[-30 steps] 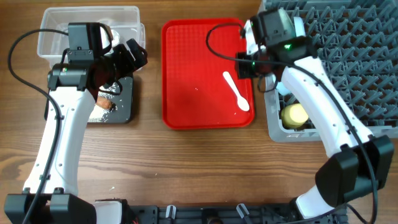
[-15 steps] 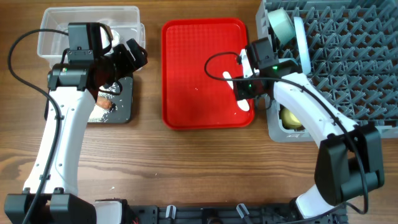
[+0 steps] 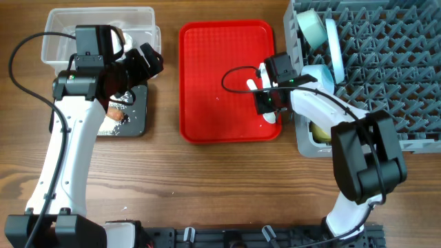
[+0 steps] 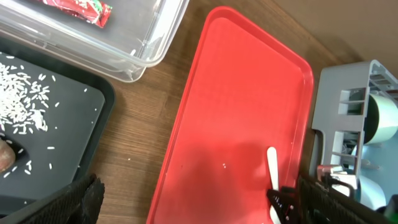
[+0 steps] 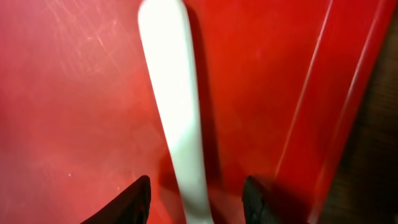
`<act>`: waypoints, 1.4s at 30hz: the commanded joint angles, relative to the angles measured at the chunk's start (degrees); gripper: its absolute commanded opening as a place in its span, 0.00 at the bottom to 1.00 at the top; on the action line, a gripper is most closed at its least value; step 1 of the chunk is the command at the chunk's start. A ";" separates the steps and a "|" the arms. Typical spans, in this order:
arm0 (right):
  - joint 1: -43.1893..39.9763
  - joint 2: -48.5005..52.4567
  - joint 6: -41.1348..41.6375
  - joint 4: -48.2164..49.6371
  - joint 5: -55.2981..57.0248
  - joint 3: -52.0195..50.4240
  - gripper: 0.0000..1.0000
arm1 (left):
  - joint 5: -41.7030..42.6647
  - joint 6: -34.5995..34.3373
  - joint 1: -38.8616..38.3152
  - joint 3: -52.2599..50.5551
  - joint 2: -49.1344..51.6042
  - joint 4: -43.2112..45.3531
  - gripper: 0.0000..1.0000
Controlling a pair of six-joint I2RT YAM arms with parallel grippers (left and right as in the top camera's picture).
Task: Sort waste into correct bins and load items into the dishwasher rack
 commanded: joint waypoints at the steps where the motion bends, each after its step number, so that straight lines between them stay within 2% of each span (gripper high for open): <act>1: -0.09 2.99 -0.81 0.04 -0.94 -0.96 0.46 | 0.26 1.14 -0.15 0.57 0.11 -0.04 1.00; 20: -0.09 2.99 0.68 -2.08 -1.38 -0.96 0.04 | 0.26 1.14 -0.15 0.57 0.11 -0.04 1.00; 31: -0.11 1.05 0.94 -4.37 -2.91 1.03 0.05 | 0.26 1.14 -0.15 0.57 0.11 -0.04 1.00; 42: -0.39 -15.15 1.11 -13.86 -3.96 9.03 0.04 | 0.26 1.14 -0.15 0.57 0.11 -0.04 1.00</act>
